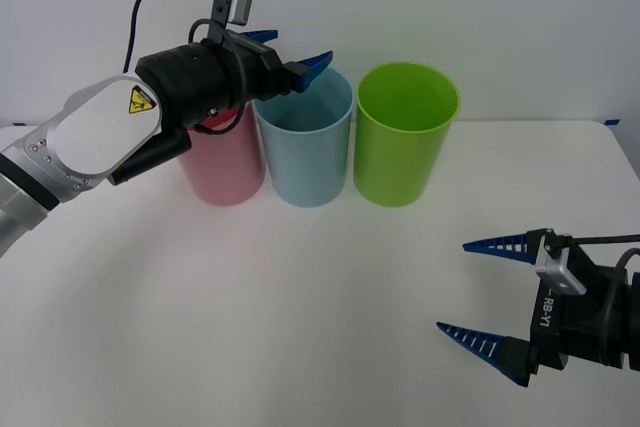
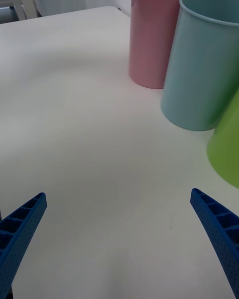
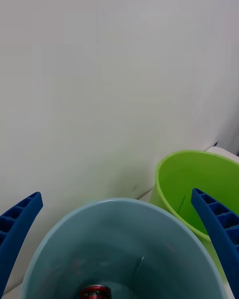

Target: Put cans in the blue bin and PET bottles in the pink bin and trash in the green bin.

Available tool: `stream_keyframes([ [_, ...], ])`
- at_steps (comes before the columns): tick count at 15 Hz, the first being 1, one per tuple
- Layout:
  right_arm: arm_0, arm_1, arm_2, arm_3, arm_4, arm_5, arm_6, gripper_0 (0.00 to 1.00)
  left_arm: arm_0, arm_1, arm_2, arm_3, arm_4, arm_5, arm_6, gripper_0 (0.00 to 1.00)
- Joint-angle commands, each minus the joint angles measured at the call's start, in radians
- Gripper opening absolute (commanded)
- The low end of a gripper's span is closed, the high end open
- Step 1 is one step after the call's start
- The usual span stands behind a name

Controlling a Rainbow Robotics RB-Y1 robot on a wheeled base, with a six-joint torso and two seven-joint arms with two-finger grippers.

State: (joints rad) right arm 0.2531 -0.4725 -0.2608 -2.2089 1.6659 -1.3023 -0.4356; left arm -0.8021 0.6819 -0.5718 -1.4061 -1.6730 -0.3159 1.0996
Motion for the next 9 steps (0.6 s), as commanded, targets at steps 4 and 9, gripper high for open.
stream_keyframes([
  [4, 0.000, 0.000, 0.000, 0.000, 0.000, 0.000, 0.000, 1.00, -0.005, -0.001, 0.012, -0.031, 0.030, 0.047, -0.009, 1.00],
  [9, 0.000, 0.000, 0.000, 0.000, 0.000, 0.000, 0.000, 1.00, 0.003, 0.073, 0.067, -0.137, 0.174, 0.066, -0.044, 1.00],
])
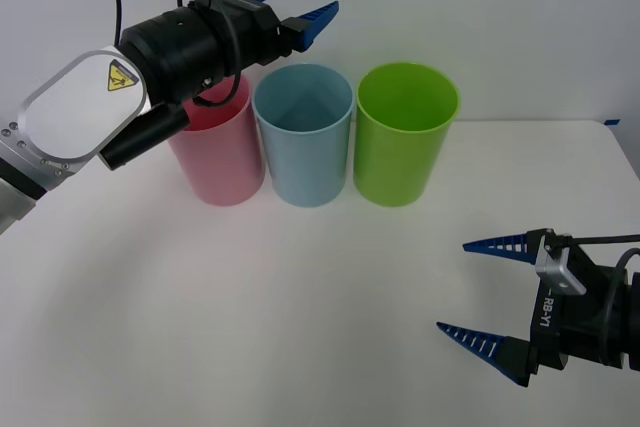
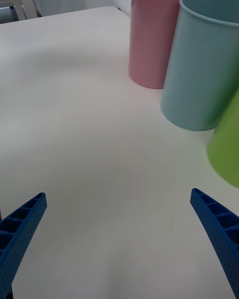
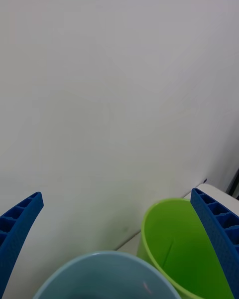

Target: Put cans in the blue bin and PET bottles in the pink bin and trash in the green bin.

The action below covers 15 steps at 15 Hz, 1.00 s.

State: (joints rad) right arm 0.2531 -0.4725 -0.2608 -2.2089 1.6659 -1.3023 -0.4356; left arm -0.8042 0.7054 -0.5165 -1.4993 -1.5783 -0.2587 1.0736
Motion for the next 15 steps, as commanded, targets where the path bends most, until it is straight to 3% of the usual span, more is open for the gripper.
stream_keyframes([
  [1, 0.000, 0.000, 0.000, 0.000, 0.000, 0.000, 0.000, 1.00, 0.026, 0.075, 0.030, -0.073, 0.139, 0.009, -0.055, 1.00],
  [3, 0.000, 0.000, 0.000, 0.000, 0.000, 0.000, 0.000, 1.00, 0.125, 0.101, 0.164, -0.159, 0.210, -0.083, -0.118, 1.00],
  [8, 0.000, 0.000, 0.000, 0.000, 0.000, 0.000, 0.000, 1.00, 0.439, 0.105, 0.517, -0.398, 0.199, -0.309, -0.124, 1.00],
  [15, 0.000, 0.000, 0.000, 0.000, 0.000, 0.000, 0.000, 1.00, 0.743, 0.088, 0.823, -0.555, 0.215, -0.537, -0.149, 1.00],
])
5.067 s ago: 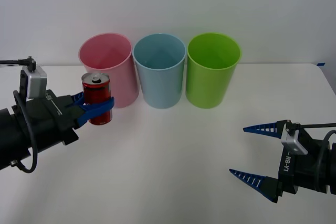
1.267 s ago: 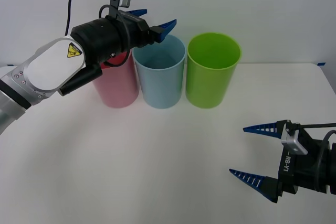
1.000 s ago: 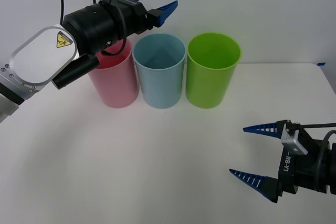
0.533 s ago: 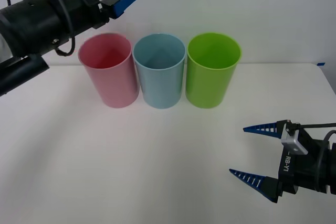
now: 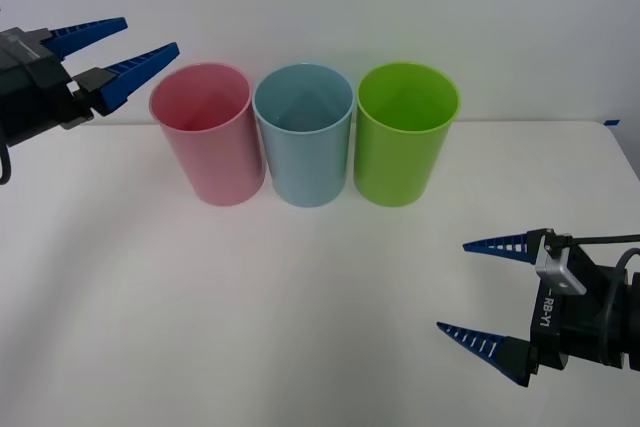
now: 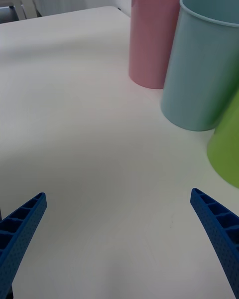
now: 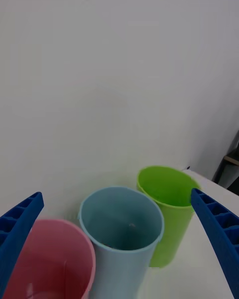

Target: Put cans in the blue bin and PET bottles in the pink bin and trash in the green bin.

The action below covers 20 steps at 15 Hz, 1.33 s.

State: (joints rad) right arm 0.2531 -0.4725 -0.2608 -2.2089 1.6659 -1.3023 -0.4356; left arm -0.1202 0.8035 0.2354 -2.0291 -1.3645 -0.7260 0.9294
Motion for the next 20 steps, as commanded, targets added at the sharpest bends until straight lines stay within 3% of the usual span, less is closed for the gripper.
stream_keyframes([
  [1, 0.000, 0.000, 0.000, 0.000, 0.000, 0.000, 0.000, 1.00, 0.097, -0.012, 0.110, -0.040, 0.001, -0.105, -0.004, 1.00],
  [9, 0.000, 0.000, 0.000, 0.000, 0.000, 0.000, 0.000, 1.00, 0.353, -0.073, 0.271, -0.109, -0.002, -0.325, -0.017, 1.00],
  [13, 0.000, 0.000, 0.000, 0.000, 0.000, 0.000, 0.000, 1.00, 0.407, -0.239, 0.344, -0.151, -0.116, -0.472, -0.020, 1.00],
  [20, 0.000, 0.000, 0.000, 0.000, 0.000, 0.000, 0.000, 1.00, 0.550, -0.337, 0.306, -0.206, -0.194, -0.472, -0.027, 1.00],
])
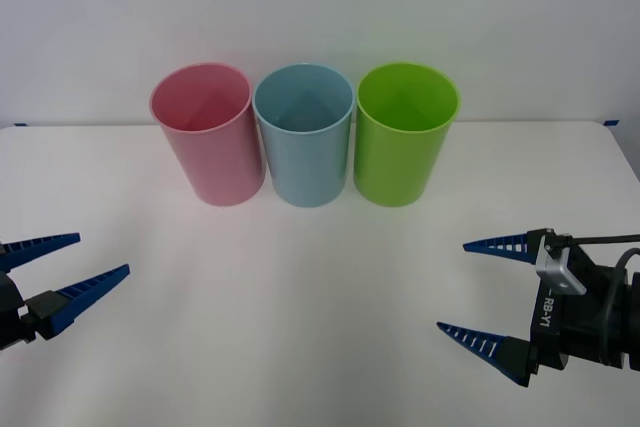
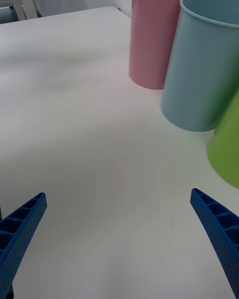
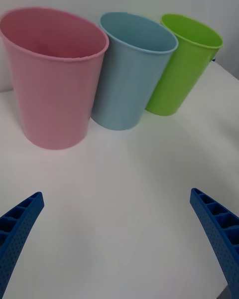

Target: Put cans in the blue bin and PET bottles in the pink bin and trash in the green bin.

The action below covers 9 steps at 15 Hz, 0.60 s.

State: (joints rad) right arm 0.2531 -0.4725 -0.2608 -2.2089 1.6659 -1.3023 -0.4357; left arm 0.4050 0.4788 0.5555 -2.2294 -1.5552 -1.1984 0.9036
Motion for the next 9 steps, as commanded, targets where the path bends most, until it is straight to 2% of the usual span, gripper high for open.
stream_keyframes([
  [1, 0.000, 0.000, 0.000, 0.000, 0.000, 0.000, 0.000, 1.00, 0.044, -0.023, -0.025, -0.006, -0.006, 0.000, -0.006, 1.00],
  [9, 0.000, 0.000, 0.000, 0.000, 0.000, 0.000, 0.000, 1.00, 0.123, -0.043, -0.078, -0.001, -0.026, 0.002, -0.092, 1.00],
])
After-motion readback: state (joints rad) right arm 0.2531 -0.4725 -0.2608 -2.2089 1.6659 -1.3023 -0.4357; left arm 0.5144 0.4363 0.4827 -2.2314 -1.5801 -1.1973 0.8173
